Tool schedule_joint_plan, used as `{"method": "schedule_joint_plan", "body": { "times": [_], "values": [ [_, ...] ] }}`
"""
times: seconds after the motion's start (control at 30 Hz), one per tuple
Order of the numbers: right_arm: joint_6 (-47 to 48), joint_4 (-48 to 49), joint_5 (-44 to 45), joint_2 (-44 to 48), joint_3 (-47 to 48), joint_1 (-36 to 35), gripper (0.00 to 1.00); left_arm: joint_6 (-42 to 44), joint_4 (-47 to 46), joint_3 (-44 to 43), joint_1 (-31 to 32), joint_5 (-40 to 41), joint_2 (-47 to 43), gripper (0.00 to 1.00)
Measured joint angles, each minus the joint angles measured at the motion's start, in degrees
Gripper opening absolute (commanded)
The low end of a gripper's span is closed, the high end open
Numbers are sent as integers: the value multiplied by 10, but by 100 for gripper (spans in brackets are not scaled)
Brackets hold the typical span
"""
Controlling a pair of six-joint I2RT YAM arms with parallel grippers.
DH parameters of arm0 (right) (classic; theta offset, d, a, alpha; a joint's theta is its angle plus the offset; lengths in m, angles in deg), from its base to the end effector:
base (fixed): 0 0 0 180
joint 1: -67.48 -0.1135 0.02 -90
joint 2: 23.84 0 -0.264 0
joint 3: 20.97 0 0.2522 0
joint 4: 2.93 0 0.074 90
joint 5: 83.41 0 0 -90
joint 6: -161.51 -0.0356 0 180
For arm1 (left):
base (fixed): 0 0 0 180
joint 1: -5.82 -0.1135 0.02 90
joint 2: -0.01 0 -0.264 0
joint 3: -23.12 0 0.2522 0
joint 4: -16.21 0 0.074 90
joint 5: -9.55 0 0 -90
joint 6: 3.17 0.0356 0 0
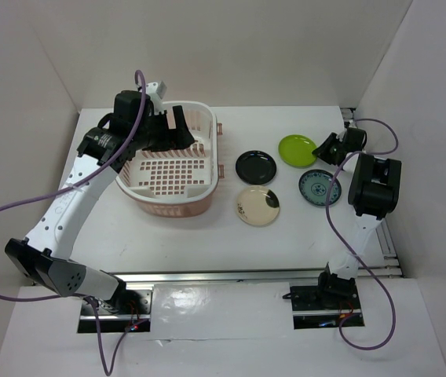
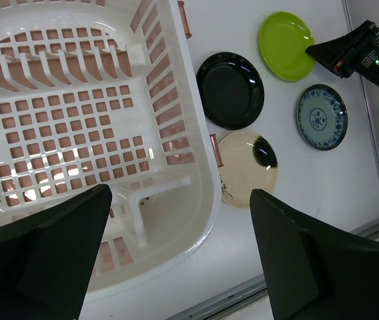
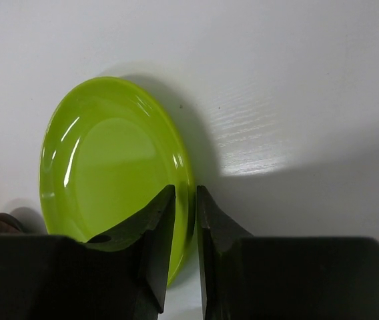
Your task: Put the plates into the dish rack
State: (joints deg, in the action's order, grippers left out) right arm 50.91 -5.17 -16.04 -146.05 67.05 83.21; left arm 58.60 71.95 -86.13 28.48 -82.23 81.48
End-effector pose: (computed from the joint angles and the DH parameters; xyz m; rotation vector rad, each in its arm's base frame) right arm 0.4420 -0.1103 0.1317 0.4704 2.1400 0.4826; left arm 0.2771 -0.1169 0.4407 -0.0828 2.1081 -0.5746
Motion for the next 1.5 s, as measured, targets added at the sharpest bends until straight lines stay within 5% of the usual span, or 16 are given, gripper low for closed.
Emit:
{"method": "schedule_joint_plan", "body": {
  "times": [0.17,0.57,1.07,1.5],
  "values": [
    [-6,-2,-2,-2,1,0,0,0,0,0,0,0,0,98],
    [-87,12,21,9,-10,-4,0,0,0,0,0,1,11,100],
    [-192,75,102,208,-74,-70,0,15,0,-50,46,4,59,100],
    [-170,55,-25,273,-51,-114,0,13,-25,-193,50,-7,163,100]
  ]
}}
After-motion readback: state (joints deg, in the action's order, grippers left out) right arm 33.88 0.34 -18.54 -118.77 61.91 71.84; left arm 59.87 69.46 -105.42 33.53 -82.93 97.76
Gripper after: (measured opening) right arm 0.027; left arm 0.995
